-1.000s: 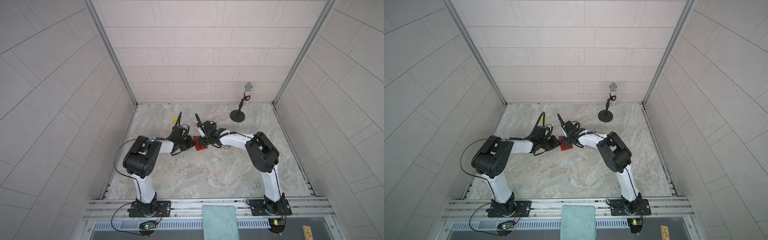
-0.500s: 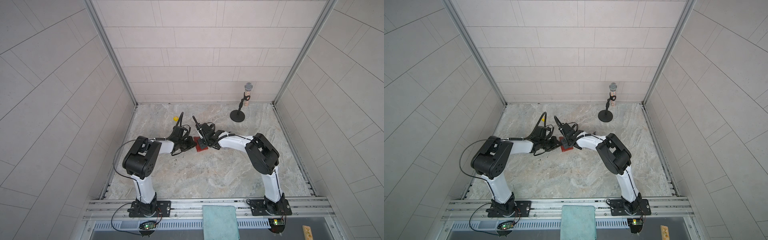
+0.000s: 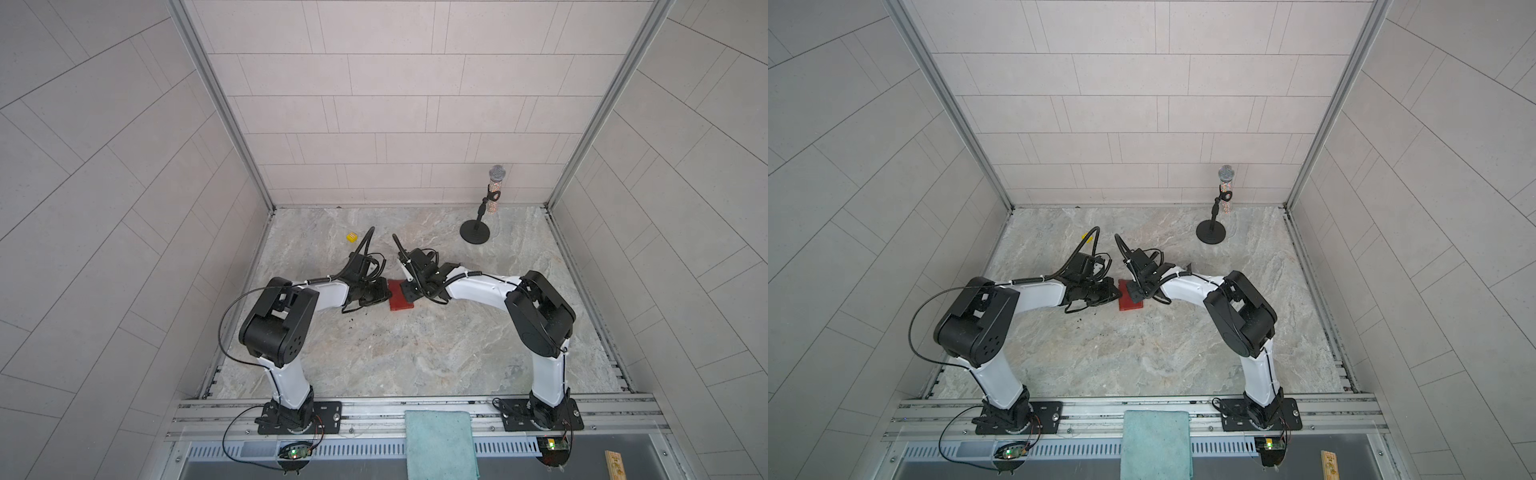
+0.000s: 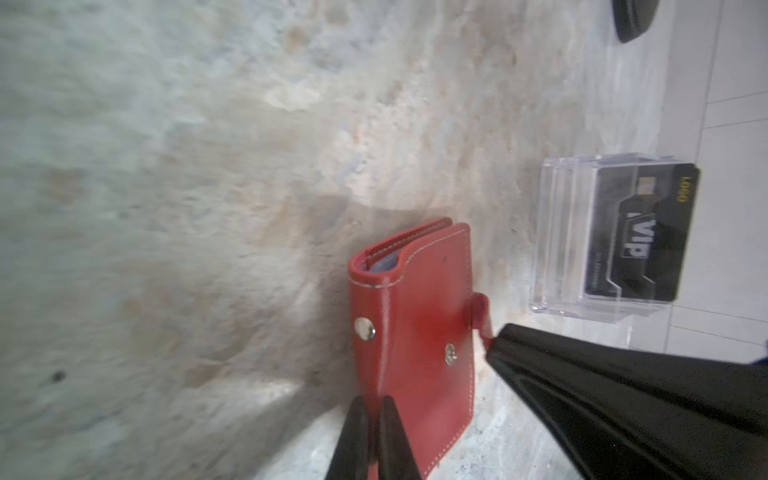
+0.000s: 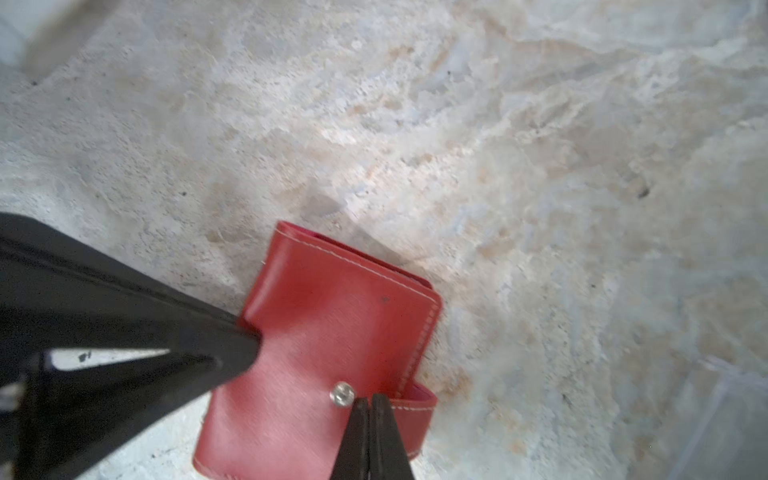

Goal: Put the credit cards into the card holder

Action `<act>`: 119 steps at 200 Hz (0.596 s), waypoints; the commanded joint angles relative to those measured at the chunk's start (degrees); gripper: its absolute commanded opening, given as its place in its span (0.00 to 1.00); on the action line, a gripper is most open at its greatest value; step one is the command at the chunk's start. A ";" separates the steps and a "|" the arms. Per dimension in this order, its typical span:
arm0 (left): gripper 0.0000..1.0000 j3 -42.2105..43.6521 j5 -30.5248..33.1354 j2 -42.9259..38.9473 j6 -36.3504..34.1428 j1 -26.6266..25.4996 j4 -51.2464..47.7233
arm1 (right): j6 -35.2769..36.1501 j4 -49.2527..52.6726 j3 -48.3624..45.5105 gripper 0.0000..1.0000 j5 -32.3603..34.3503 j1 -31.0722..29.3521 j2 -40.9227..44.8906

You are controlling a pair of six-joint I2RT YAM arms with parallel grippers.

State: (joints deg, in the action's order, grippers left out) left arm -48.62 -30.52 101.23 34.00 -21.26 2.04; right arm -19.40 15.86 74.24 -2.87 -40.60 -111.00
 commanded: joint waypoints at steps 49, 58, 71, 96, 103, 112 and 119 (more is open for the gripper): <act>0.21 0.49 3.24 -3.88 -2.56 0.50 -4.94 | -3.10 -0.56 -3.92 0.00 -1.87 1.40 7.39; 0.27 0.65 3.06 -5.24 -2.75 0.52 -4.94 | -3.46 -1.19 -4.43 0.00 -2.60 1.40 8.70; 0.33 1.17 2.08 -7.46 -3.27 0.44 -4.08 | -4.17 -1.90 -5.04 0.00 -3.77 1.35 10.44; 0.44 2.93 0.56 -11.47 -3.28 0.47 -0.22 | -6.33 -4.56 -6.20 0.00 -6.25 1.40 12.42; 0.46 3.27 -0.08 -12.21 -3.29 0.49 0.66 | -7.00 -5.31 -6.55 0.00 -6.83 1.39 12.56; 0.49 3.74 -1.44 -12.79 -3.27 0.47 2.35 | -7.49 -6.15 -6.73 0.00 -7.75 1.36 12.36; 0.51 4.26 -2.64 -12.98 -3.09 0.44 3.85 | -7.83 -6.57 -6.66 0.00 -8.39 1.40 12.07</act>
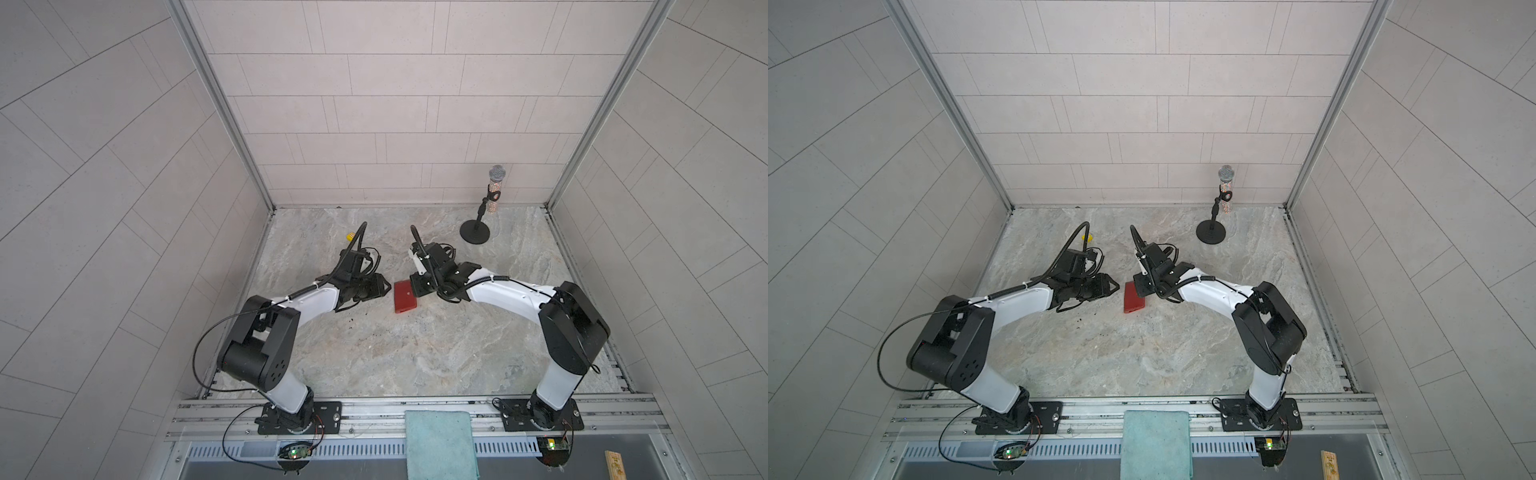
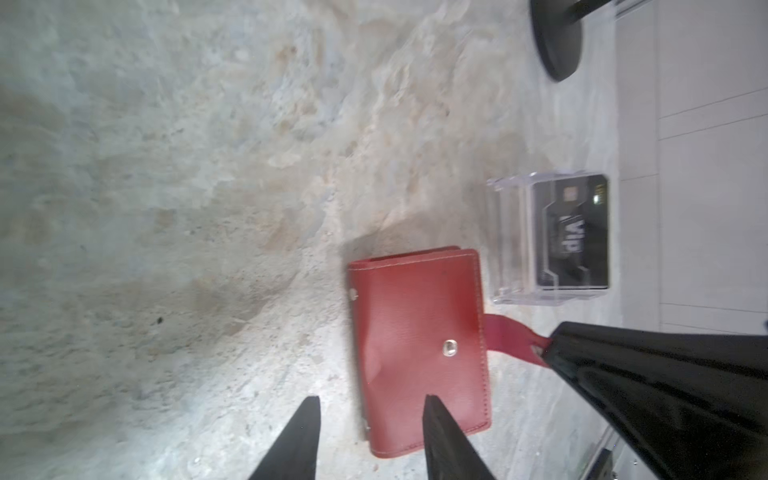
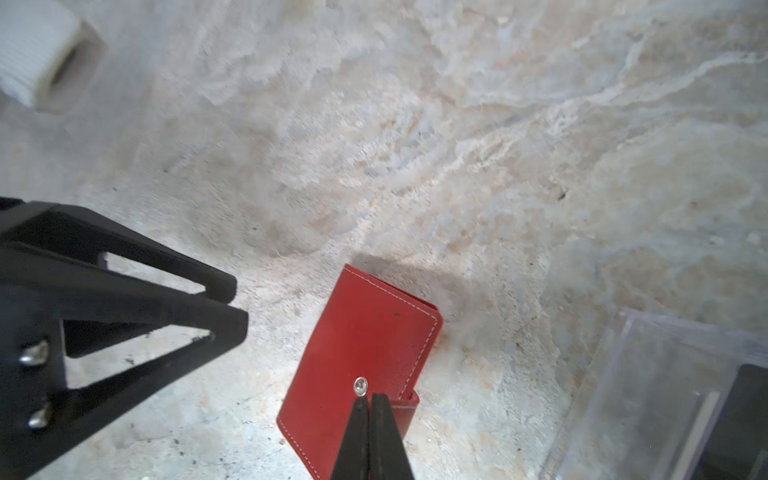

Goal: Put the credit cards into the card holder

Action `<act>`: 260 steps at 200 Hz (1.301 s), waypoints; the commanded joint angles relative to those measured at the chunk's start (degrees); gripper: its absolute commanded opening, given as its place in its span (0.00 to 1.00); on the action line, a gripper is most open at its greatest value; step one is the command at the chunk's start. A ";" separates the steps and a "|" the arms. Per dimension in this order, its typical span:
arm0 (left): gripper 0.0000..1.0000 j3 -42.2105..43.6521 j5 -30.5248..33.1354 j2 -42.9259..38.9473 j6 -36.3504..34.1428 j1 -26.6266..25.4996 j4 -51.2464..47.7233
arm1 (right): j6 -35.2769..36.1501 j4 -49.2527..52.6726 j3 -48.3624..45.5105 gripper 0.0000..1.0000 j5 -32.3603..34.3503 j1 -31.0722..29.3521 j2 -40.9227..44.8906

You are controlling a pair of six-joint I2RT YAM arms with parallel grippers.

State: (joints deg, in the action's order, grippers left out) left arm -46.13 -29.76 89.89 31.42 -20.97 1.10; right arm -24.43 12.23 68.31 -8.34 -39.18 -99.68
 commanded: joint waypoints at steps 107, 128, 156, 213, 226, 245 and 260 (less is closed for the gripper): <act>0.61 4.18 -10.22 2.39 3.47 0.14 14.46 | -5.65 -8.10 -2.71 0.00 -8.14 -0.03 3.10; 0.61 4.40 -10.36 2.50 3.46 0.22 14.70 | -6.19 -9.62 -3.23 0.00 -9.23 0.03 3.37; 0.61 4.65 -10.76 2.49 3.47 0.22 15.11 | -7.44 -11.76 -3.68 0.00 -11.36 0.06 3.54; 0.61 5.10 -9.74 2.73 3.31 0.18 14.80 | -8.31 -15.00 -5.29 0.00 -12.23 0.16 4.54; 0.61 5.27 -9.23 2.43 3.14 0.22 14.63 | -8.45 -15.92 -5.94 0.00 -12.23 0.28 4.90; 0.60 5.35 -8.90 2.14 2.97 0.18 14.40 | -8.66 -16.53 -6.33 0.00 -12.23 0.51 5.26; 0.58 5.44 -8.44 1.90 2.84 0.16 14.05 | -8.76 -16.62 -6.44 0.00 -12.27 0.59 5.28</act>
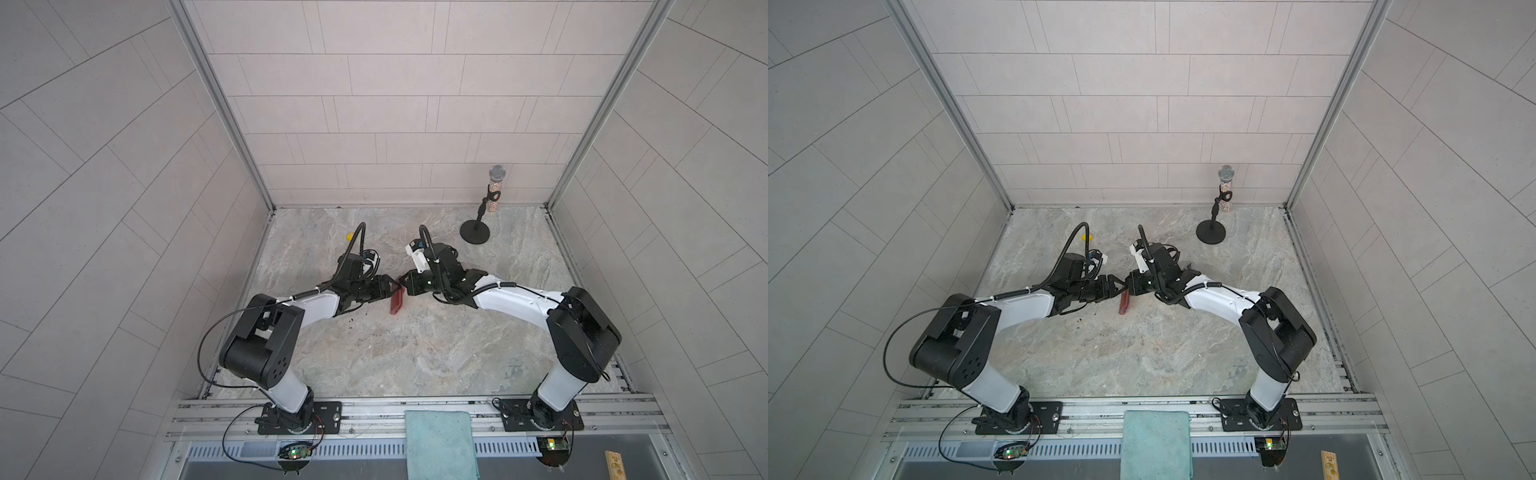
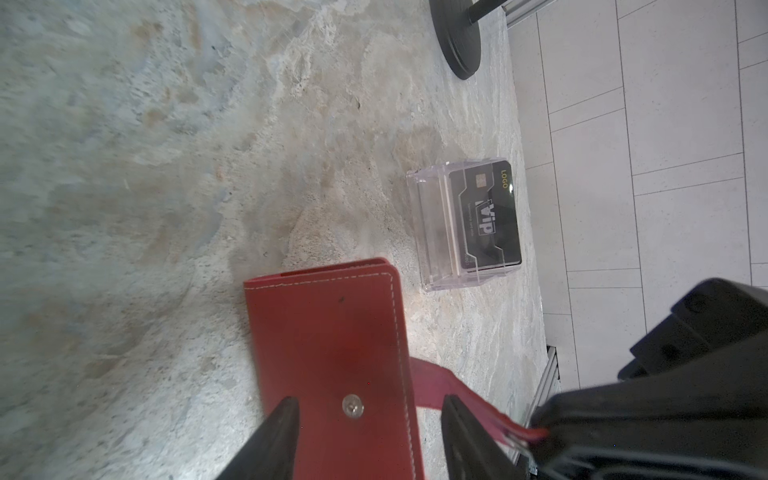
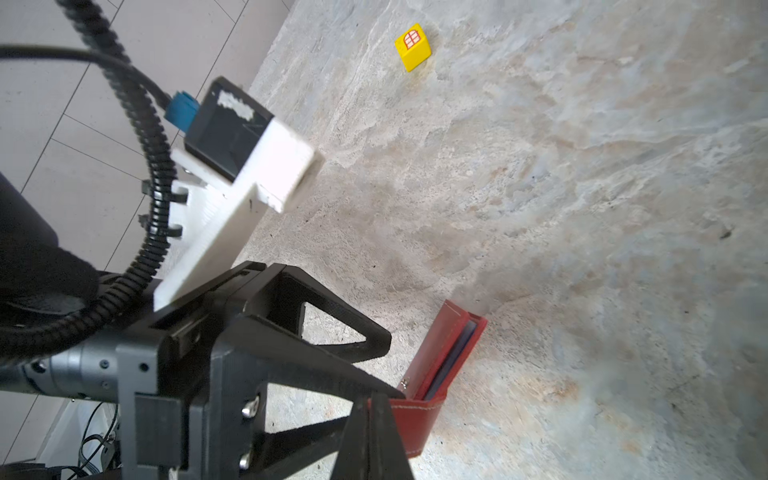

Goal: Put the credit cards into the card holder

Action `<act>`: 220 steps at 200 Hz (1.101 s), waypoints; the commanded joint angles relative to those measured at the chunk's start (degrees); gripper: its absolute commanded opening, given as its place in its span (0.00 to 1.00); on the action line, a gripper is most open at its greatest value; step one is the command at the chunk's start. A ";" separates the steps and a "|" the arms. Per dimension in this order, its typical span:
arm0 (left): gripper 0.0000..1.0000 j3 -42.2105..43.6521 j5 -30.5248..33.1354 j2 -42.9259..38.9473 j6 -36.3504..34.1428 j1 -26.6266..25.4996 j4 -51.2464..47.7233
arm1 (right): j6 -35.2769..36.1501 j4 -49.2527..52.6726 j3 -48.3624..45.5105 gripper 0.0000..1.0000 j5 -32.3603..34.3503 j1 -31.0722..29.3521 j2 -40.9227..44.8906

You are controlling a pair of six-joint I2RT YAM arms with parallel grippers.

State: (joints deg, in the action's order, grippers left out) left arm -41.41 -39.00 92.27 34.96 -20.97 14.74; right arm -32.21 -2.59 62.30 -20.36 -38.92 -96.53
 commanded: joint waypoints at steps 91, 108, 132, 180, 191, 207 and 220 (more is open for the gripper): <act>0.33 0.08 8.35 -2.91 -5.04 0.17 -8.16 | 0.00 1.11 -0.29 0.00 3.03 0.42 1.37; 0.27 -0.07 9.66 -3.66 -6.26 0.17 -10.09 | 0.86 2.64 -0.13 0.00 4.97 0.42 0.93; 0.17 -0.82 12.12 -4.28 -8.07 0.18 -13.72 | 1.54 3.97 -0.29 0.00 6.68 0.51 -0.39; 0.18 -1.62 18.94 -4.49 -12.17 0.17 -20.28 | 1.75 7.56 0.14 0.00 8.73 0.77 -4.24; 0.21 -1.75 20.00 -4.03 -12.61 0.16 -21.24 | 1.79 8.39 0.23 0.00 9.12 0.77 -4.92; 0.28 -1.94 20.79 -3.61 -12.96 0.18 -22.26 | 1.57 9.38 0.21 0.00 9.85 0.77 -5.64; 0.32 -1.84 21.47 -3.50 -13.24 0.18 -22.69 | 1.06 9.62 -0.33 0.00 10.47 0.77 -5.86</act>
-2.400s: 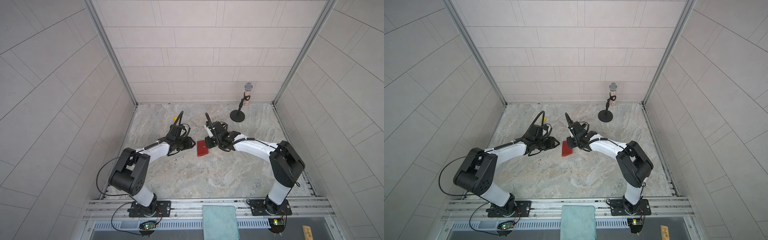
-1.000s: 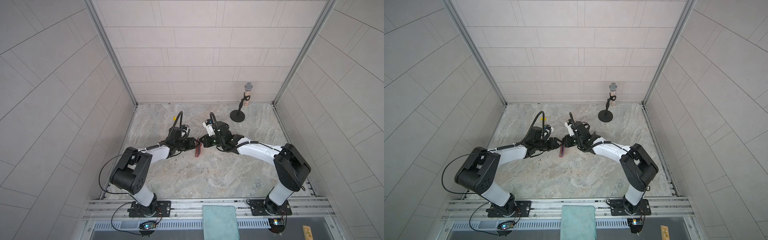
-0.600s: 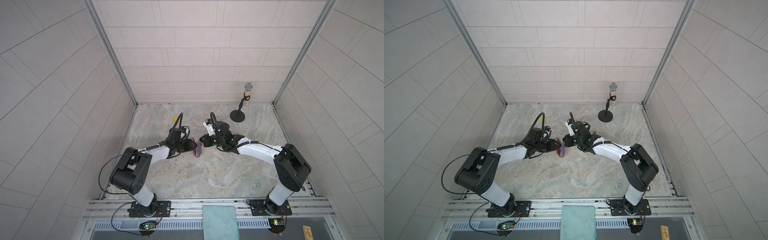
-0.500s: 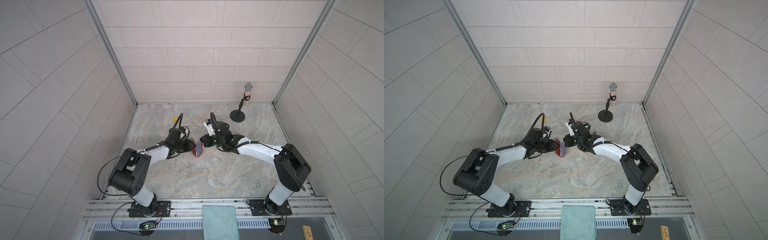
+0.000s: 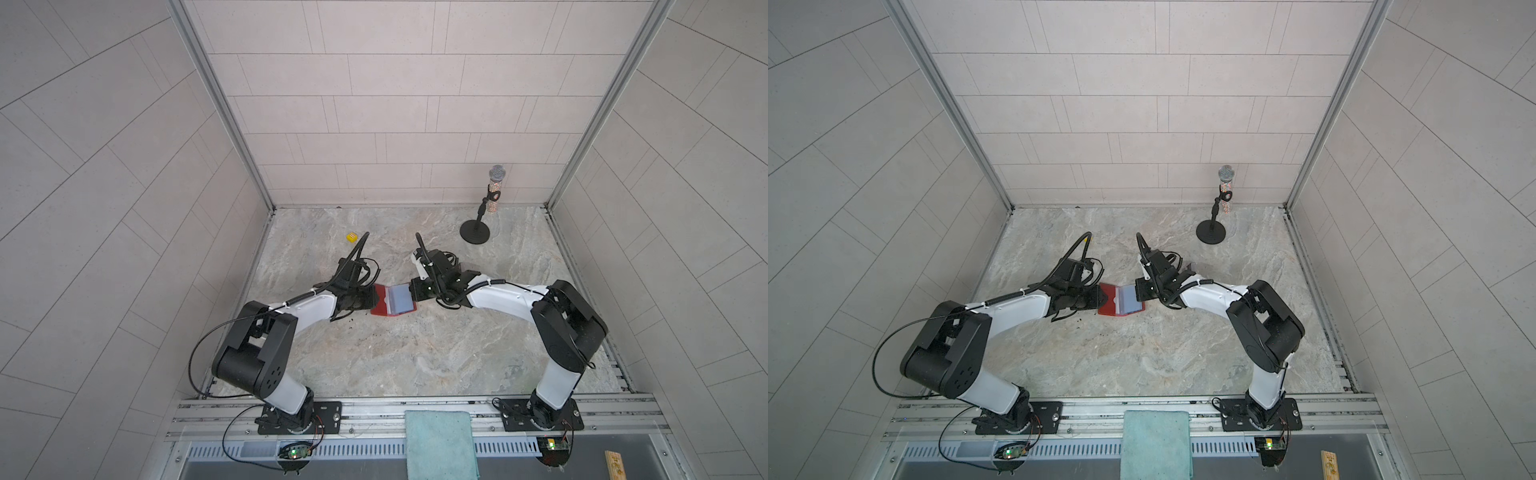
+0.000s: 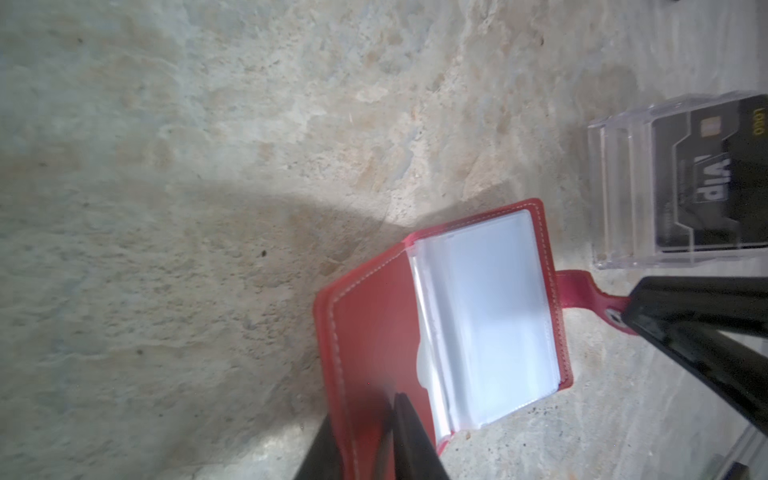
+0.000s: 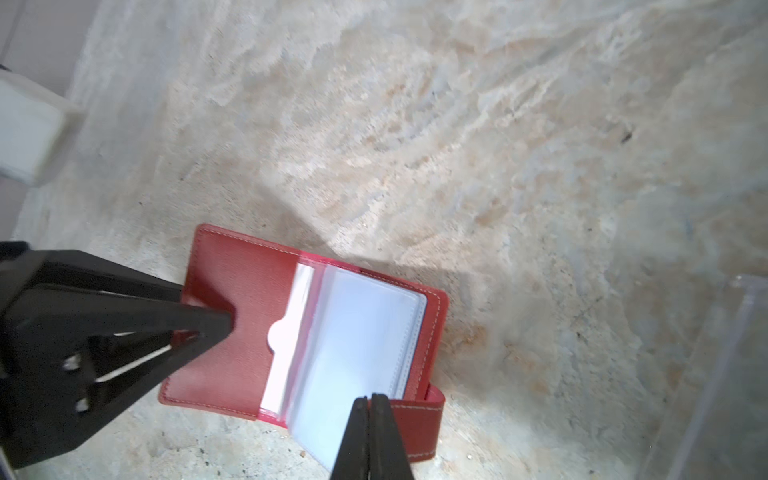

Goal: Put the credit cards into the card holder

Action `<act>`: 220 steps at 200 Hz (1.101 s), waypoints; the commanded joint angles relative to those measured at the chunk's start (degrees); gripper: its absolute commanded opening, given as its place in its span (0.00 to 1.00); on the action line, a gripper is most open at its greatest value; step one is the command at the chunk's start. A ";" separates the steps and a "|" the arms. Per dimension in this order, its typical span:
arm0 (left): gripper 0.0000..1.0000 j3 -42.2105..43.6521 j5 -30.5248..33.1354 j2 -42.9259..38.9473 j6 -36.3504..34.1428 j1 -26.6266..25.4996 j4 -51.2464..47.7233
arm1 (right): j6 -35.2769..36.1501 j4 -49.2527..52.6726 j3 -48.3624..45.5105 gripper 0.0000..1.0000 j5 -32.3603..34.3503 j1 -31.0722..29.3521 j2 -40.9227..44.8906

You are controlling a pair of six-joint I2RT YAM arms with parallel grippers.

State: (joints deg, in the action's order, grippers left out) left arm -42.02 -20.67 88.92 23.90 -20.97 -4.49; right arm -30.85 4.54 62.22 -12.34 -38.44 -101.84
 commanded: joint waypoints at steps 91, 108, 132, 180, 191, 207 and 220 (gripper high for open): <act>0.45 -3.30 12.21 -0.80 -4.73 -0.84 -10.37 | -3.79 2.07 -2.46 0.00 3.16 0.47 -0.86; 0.45 -4.02 12.34 -2.03 -5.25 -0.97 -11.29 | -4.03 1.63 -2.66 0.00 2.37 0.47 -0.68; 0.45 -4.73 10.08 -5.44 -5.53 -1.01 -11.52 | -4.20 1.22 -2.72 0.00 1.94 0.47 -0.24; 0.45 -5.02 1.72 -11.83 -4.28 -1.16 -8.58 | -4.79 0.05 -2.73 0.00 0.18 0.73 -0.51; 0.45 -5.03 -1.40 -11.42 -3.44 -1.17 -7.01 | -4.92 -0.22 -2.80 0.00 -0.21 0.70 -0.56; 0.45 -5.60 -5.15 -9.37 -2.10 -1.51 -5.76 | -5.01 -0.66 -2.98 0.00 -0.49 0.79 -0.55; 0.44 -6.30 -6.78 -7.26 -1.60 -2.24 -5.14 | -5.01 -0.74 -3.11 0.00 -0.43 0.82 -0.60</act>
State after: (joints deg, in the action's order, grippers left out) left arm -46.68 -21.26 78.70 20.67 -22.09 -11.44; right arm -34.96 4.27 59.96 -12.47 -37.82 -102.45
